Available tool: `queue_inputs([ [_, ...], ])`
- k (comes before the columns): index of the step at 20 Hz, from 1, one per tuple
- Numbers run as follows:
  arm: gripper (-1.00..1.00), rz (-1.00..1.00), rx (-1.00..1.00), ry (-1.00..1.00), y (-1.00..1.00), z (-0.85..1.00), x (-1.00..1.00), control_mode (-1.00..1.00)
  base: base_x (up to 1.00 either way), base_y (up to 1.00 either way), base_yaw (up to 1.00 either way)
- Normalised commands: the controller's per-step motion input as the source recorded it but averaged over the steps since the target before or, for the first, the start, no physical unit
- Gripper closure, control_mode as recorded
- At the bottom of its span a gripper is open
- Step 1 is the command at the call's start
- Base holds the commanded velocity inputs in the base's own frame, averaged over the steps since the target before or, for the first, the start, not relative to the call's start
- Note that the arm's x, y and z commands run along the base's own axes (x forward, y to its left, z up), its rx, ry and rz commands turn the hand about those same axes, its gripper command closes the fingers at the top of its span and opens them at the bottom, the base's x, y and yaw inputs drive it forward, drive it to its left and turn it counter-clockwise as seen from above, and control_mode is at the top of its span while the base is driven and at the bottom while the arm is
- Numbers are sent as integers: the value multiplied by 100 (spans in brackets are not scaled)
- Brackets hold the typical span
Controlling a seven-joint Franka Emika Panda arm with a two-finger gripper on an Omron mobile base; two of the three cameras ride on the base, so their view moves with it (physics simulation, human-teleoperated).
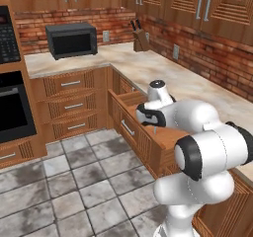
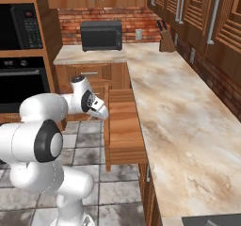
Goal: Pick up the metallic utensils from the counter and place them in the open drawer. Make sure not to pick up any wooden utensils.
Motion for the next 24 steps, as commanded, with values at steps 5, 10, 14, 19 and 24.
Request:
queue_inputs([
  [5, 100, 0, -1, 19, -22, -34, 18, -100, 0, 0, 0],
  [10, 100, 2, 0, 19, -37, -29, 16, -100, 0, 0, 0],
  [14, 100, 0, 0, 16, -24, -39, 13, -100, 0, 0, 0],
  [19, 100, 1, 0, 9, -8, -49, 10, -100, 0, 0, 0],
  [24, 100, 2, 0, 7, -1, -50, 15, -100, 0, 0, 0],
])
